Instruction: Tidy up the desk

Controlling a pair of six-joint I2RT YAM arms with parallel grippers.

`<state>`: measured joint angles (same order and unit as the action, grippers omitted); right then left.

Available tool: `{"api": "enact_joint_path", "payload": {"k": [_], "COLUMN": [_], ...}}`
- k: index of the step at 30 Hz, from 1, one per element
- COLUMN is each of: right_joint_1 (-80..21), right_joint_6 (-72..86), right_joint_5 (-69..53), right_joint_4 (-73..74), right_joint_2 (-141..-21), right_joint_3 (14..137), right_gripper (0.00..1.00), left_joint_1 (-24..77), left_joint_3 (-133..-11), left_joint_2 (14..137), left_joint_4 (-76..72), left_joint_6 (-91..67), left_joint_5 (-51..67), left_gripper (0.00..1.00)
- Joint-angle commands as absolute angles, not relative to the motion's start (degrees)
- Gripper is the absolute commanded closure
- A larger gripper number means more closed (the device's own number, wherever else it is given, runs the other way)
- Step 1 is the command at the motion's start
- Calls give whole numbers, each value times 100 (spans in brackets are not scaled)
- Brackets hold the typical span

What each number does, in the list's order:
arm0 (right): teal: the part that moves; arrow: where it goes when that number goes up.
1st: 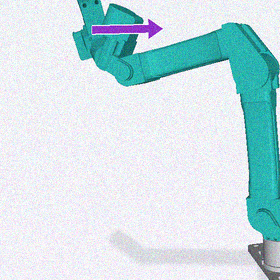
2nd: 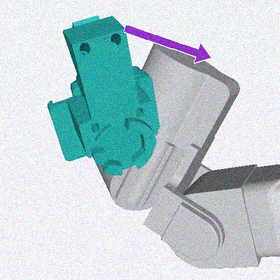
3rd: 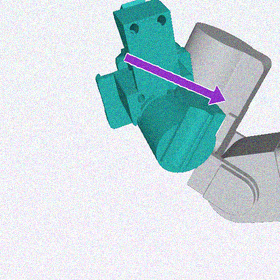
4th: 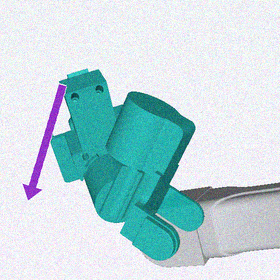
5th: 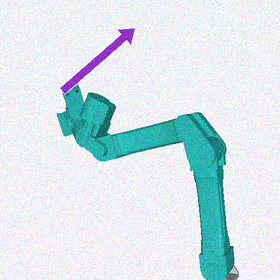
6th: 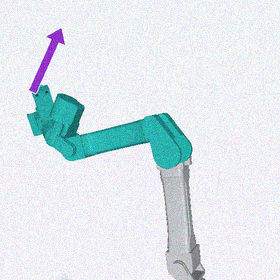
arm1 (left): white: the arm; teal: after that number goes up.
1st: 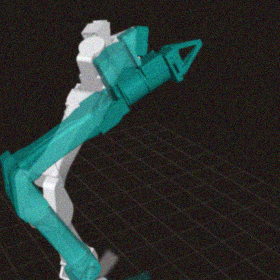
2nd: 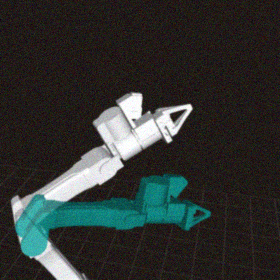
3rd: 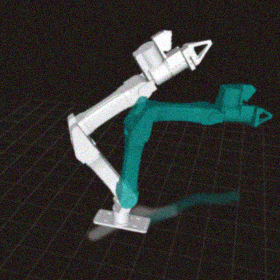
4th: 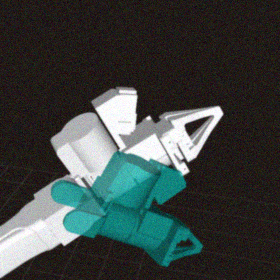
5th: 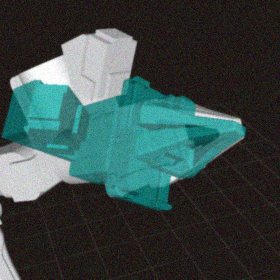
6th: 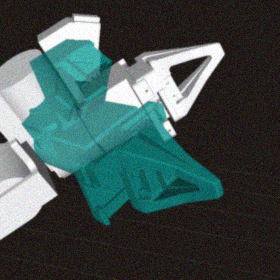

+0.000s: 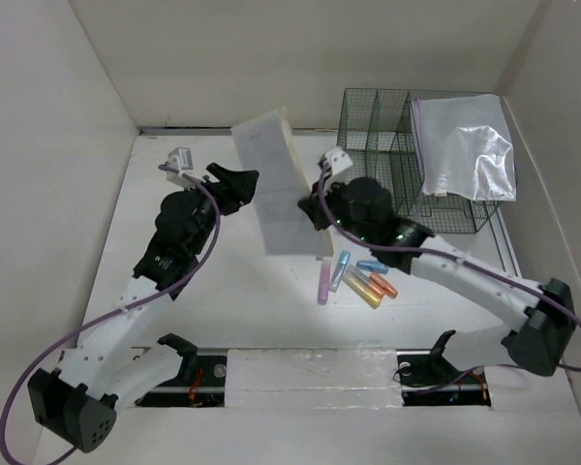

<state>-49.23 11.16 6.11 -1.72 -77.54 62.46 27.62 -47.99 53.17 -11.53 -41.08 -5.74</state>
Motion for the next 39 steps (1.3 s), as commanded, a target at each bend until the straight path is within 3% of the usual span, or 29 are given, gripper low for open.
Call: {"api": "enact_joint_path", "payload": {"k": [1, 5, 6, 9, 11, 12, 15, 23, 39], "right_joint_1": [-4475, -3290, -2556, -1279, 291, 299, 1413, 2347, 3305], "right_joint_6": [467, 168, 115, 70, 105, 149, 621, 1186, 1029], "right_joint_5": [924, 47, -295, -1991, -3552, -3559, -5094, -6547, -6654], "right_joint_4": [1316, 2685, 2907, 3629, 3935, 3937, 3675, 3042, 3313], "right_joint_2": [-6918, -6636, -6662, -6969, -7372, -7374, -7900, -8288, -8850], "right_joint_3": [7433, 8760, 9067, 10245, 11053, 11057, 11478, 11575, 10151], "right_gripper": [100, 100, 100, 100, 100, 100, 100, 100, 100], "left_joint_1": [2733, 2733, 2733, 2733, 2847, 2848, 2900, 2900, 2962], "left_joint_3": [-4825, -4650, -4589, -4421, -4264, -4263, -4158, -3964, -3850], "left_joint_2": [4967, 4685, 4676, 4755, 4799, 4799, 4773, 4764, 4799], "left_joint_4": [-1256, -1494, -1555, -1819, -2029, -2030, -2135, -2417, -2689], "left_joint_6": [-4131, -4245, -4280, -4403, -4438, -4438, -4447, -4553, -4781], "left_joint_5": [-308, 322, 421, 808, 905, 905, 967, 1248, 1556], "left_gripper": [42, 42, 42, 43, 43, 43, 43, 44, 44]}}
